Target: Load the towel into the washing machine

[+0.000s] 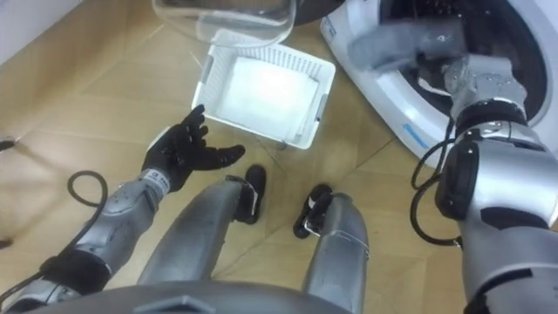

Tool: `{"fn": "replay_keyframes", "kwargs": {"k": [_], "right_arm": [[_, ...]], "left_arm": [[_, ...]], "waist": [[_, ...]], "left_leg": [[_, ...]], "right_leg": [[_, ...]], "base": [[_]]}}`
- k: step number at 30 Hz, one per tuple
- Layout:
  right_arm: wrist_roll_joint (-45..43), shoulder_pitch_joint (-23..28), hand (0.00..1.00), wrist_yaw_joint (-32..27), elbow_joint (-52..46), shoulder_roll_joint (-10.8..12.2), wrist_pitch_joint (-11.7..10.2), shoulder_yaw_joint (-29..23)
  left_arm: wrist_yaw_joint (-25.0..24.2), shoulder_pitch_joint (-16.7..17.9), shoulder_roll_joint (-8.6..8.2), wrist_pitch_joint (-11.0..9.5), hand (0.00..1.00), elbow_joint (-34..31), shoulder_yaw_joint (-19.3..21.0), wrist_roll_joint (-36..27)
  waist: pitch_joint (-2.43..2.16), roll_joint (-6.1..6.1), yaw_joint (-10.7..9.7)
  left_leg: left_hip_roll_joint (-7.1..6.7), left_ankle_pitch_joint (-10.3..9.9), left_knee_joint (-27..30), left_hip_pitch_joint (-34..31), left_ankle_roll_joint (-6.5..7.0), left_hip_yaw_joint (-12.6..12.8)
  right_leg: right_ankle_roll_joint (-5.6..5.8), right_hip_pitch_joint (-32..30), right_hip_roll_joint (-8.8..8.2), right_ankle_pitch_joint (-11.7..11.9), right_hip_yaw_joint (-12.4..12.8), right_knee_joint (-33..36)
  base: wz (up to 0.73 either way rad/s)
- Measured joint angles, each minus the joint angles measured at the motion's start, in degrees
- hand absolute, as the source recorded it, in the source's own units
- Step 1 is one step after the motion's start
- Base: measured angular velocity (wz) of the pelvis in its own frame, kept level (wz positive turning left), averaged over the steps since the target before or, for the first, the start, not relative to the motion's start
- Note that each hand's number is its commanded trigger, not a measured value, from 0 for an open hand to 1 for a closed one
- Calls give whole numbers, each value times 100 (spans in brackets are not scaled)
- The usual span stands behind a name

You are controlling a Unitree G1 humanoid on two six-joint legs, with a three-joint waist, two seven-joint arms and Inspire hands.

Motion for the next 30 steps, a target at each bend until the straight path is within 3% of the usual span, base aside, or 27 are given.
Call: {"fn": "replay_keyframes", "kwargs": {"k": [7,9,13,17,19,21,24,25,26,30], "right_arm": [[14,305,0,-153,10,-21,-82,-3],[-44,426,0,-186,31,8,-83,11],[-44,819,0,-252,-90,116,-86,6],[-104,1203,0,-285,-233,329,-153,9],[-218,1535,0,-169,-260,395,-161,49],[-425,2204,0,76,-516,595,-294,49],[-555,2908,0,227,-786,650,-417,46],[-779,3199,0,295,-831,689,-541,47],[-953,3516,0,343,-888,752,-664,61],[-1980,4357,0,497,-946,985,-770,558]], "left_arm": [[16,-137,-8,-47,0,260,-94,0],[11,-310,-4,-54,0,555,-220,-14],[13,-365,24,-151,0,852,-212,11],[25,-370,86,-163,0,1161,-73,526],[28,-324,153,-209,0,1306,-63,680],[76,-133,182,-217,0,1409,181,952],[196,215,212,-256,0,1412,457,1138],[253,420,235,-256,0,1429,599,1191],[290,636,237,-256,0,1437,776,1230],[451,1035,199,-378,0,1719,1126,1407]], "waist": [[8,16,-111],[21,94,-102],[12,136,-103],[-1,176,-97],[-4,181,-110],[-45,198,-116],[-86,218,-139],[-121,210,-164],[-211,210,-174],[-302,233,-284]], "left_leg": [[7,19,-324,297,-2,36],[73,19,-462,513,-3,41],[147,21,-814,982,-4,121],[260,29,-1180,1568,-16,231],[272,33,-1341,1848,-23,239],[282,28,-1636,2296,-37,272],[282,21,-1899,2690,-52,365],[291,18,-2021,2921,-58,443],[294,10,-2075,3074,-71,463],[374,-70,-2325,3743,-203,504]], "right_leg": [[44,259,72,34,24,-264],[83,530,189,98,8,-543],[140,991,357,233,88,-1004],[207,1586,625,457,353,-1681],[226,1906,685,491,357,-1955],[267,2338,784,555,535,-2281],[294,2666,834,589,687,-2528],[308,2859,863,606,756,-2665],[307,3028,889,613,806,-2789],[282,3628,1012,641,901,-3085]], "base": [[-3],[-3],[-17],[-26],[-4],[-9],[-24],[-33],[-33],[-30]]}}
